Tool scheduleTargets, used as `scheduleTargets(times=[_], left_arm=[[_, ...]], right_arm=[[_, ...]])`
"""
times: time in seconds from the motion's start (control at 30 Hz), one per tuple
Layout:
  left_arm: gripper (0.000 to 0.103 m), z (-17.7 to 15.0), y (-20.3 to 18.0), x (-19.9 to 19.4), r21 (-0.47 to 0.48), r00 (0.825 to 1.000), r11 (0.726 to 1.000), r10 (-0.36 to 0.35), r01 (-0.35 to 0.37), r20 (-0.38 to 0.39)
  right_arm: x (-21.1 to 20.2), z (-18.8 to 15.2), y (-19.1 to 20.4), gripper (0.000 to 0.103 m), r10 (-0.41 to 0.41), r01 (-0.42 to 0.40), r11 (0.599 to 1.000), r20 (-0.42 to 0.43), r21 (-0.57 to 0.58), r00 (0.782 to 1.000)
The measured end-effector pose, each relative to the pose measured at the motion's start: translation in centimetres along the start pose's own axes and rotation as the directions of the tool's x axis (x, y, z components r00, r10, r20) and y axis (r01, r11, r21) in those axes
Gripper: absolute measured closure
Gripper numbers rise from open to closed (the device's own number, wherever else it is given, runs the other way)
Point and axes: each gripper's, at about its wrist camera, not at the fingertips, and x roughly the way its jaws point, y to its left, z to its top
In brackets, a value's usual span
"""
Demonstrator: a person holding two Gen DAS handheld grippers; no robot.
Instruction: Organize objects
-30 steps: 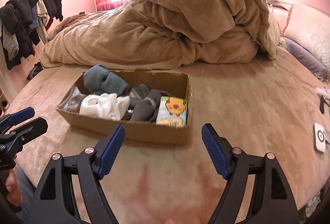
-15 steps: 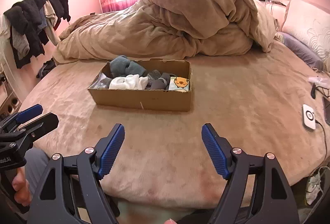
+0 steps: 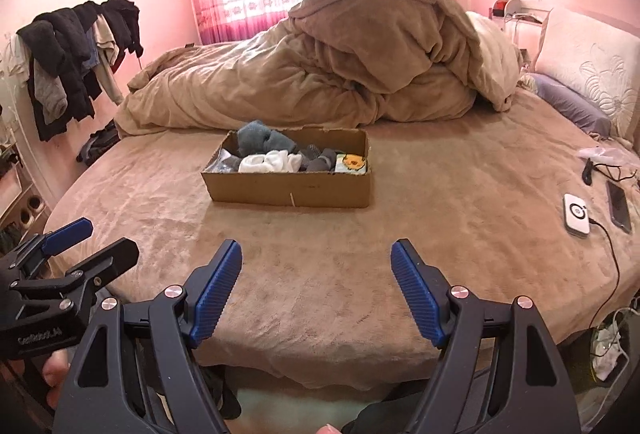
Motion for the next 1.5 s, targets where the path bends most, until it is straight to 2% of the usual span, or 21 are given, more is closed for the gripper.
scheduleTargets(times=[0.4,1.5], left_arm=[[0.007,0.1,0.7,-0.2,0.002,1.000,1.000,0.008,-0.008,0.020],[0.007,0.3,0.3,0.9,-0.004,1.000,1.000,-0.012,0.012,-0.007]], right_arm=[[0.1,-0.4,-0.1,0.023,-0.010,0.010,1.000,-0.011,-0.001,1.000],[1.1,-0.7,-0.1,0.023,0.008,-0.008,1.000,-0.033,-0.005,0.999]])
